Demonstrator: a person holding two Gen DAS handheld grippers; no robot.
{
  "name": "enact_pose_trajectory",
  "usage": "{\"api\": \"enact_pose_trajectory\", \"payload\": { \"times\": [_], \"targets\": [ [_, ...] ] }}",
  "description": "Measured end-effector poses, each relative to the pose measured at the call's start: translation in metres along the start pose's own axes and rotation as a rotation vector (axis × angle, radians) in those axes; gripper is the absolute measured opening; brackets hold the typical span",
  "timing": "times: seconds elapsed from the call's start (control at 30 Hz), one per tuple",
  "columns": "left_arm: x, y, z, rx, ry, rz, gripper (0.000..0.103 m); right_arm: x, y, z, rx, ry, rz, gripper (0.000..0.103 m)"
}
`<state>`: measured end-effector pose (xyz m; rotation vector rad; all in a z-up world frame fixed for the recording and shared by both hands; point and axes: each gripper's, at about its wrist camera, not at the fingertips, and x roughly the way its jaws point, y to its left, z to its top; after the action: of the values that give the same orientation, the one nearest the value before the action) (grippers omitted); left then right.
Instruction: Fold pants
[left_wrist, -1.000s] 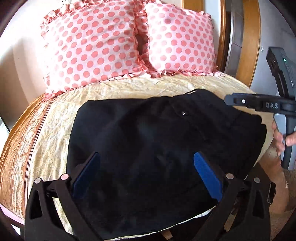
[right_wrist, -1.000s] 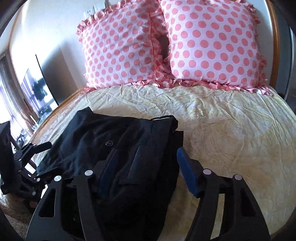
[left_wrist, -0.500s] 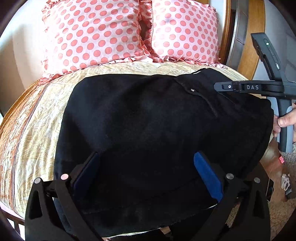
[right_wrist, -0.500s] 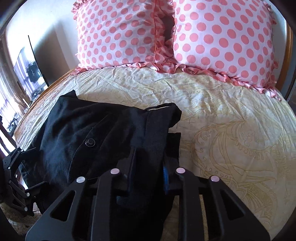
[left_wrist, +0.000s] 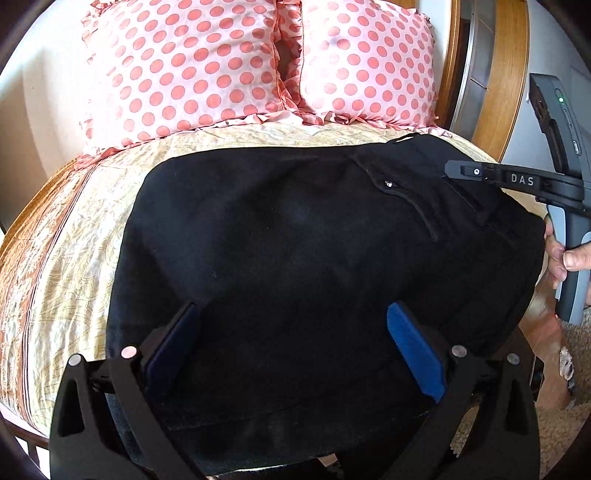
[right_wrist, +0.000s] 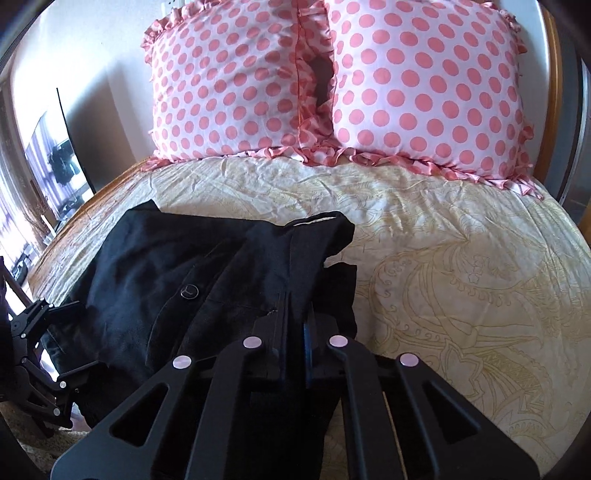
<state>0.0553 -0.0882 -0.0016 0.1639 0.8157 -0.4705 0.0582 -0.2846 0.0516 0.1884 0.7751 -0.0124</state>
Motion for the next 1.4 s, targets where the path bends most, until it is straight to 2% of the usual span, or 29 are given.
{"api": "enact_pose_trajectory", "payload": {
  "times": [0.1, 0.13, 0.23, 0.27, 0.33, 0.37, 0.47, 0.53, 0.6, 0.63, 0.7, 0.73, 0.83, 0.93, 0.97, 1.03, 1.1, 1.13, 1.23, 1.27, 1.33, 1.4],
  "targets": [
    [0.0, -0.004, -0.003, 0.019, -0.003, -0.007, 0.101, 0.004, -0.011, -0.019, 0.086, 0.044, -0.037, 0.005],
    [0.001, -0.005, -0.004, 0.026, -0.005, -0.002, 0.101, 0.01, -0.009, -0.027, 0.068, 0.059, -0.06, 0.006],
    [0.002, -0.005, -0.003, 0.035, -0.002, -0.004, 0.101, 0.003, -0.004, -0.026, 0.039, 0.022, -0.11, 0.01],
    [-0.001, -0.004, -0.003, 0.034, -0.004, -0.009, 0.101, -0.004, -0.004, -0.024, 0.046, 0.003, -0.119, 0.022],
    [-0.009, 0.001, -0.003, 0.02, -0.027, -0.008, 0.101, -0.026, -0.005, -0.02, 0.056, -0.085, -0.141, 0.04],
    [-0.014, 0.005, -0.003, 0.003, -0.048, 0.0, 0.101, -0.039, -0.003, -0.021, 0.047, -0.135, -0.121, 0.041],
    [-0.023, 0.019, -0.003, -0.065, -0.08, 0.003, 0.101, -0.056, 0.014, -0.03, 0.001, -0.174, 0.012, 0.041],
    [-0.023, 0.022, -0.005, -0.101, -0.082, -0.014, 0.101, -0.052, 0.032, -0.04, -0.045, -0.142, 0.06, 0.041],
    [-0.015, 0.022, -0.008, -0.115, -0.051, -0.001, 0.101, -0.033, 0.044, -0.054, -0.082, -0.062, 0.026, 0.041],
    [-0.008, 0.021, -0.01, -0.11, -0.027, 0.017, 0.101, -0.015, 0.043, -0.063, -0.089, 0.003, -0.031, 0.041],
    [-0.005, 0.01, -0.014, -0.032, -0.032, 0.072, 0.101, -0.012, 0.041, -0.067, -0.068, -0.014, -0.029, 0.042],
    [-0.006, 0.006, -0.01, -0.01, -0.017, 0.075, 0.101, -0.014, 0.041, -0.06, -0.059, 0.001, -0.025, 0.041],
    [-0.02, 0.011, 0.012, -0.019, -0.064, -0.016, 0.101, -0.028, 0.039, -0.031, -0.025, -0.066, 0.042, 0.041],
    [-0.021, 0.024, 0.051, -0.075, -0.124, -0.078, 0.101, -0.018, 0.038, -0.003, 0.018, -0.043, 0.074, 0.042],
    [-0.016, 0.028, 0.063, -0.095, -0.129, -0.091, 0.101, -0.008, 0.037, 0.002, 0.029, -0.024, 0.075, 0.046],
    [0.006, 0.039, 0.087, -0.147, -0.111, -0.065, 0.101, 0.012, 0.035, 0.009, 0.039, 0.034, 0.043, 0.048],
    [0.033, 0.048, 0.1, -0.183, -0.052, -0.049, 0.101, 0.037, 0.031, 0.005, 0.06, 0.123, -0.004, 0.048],
    [0.051, 0.055, 0.103, -0.208, 0.003, -0.038, 0.101, 0.047, 0.027, 0.001, 0.079, 0.149, 0.003, 0.048],
    [0.101, 0.077, 0.097, -0.32, 0.183, -0.052, 0.1, 0.045, 0.024, -0.004, 0.081, 0.129, 0.025, 0.048],
    [0.099, 0.076, 0.098, -0.302, 0.134, -0.032, 0.101, 0.041, 0.023, -0.005, 0.085, 0.114, 0.035, 0.048],
    [0.096, 0.071, 0.095, -0.28, 0.144, -0.013, 0.101, 0.031, 0.023, -0.008, 0.08, 0.072, 0.062, 0.048],
    [0.075, 0.07, 0.088, -0.285, 0.087, -0.025, 0.101, 0.012, 0.027, -0.017, 0.054, 0.02, 0.14, 0.048]
  ]
}}
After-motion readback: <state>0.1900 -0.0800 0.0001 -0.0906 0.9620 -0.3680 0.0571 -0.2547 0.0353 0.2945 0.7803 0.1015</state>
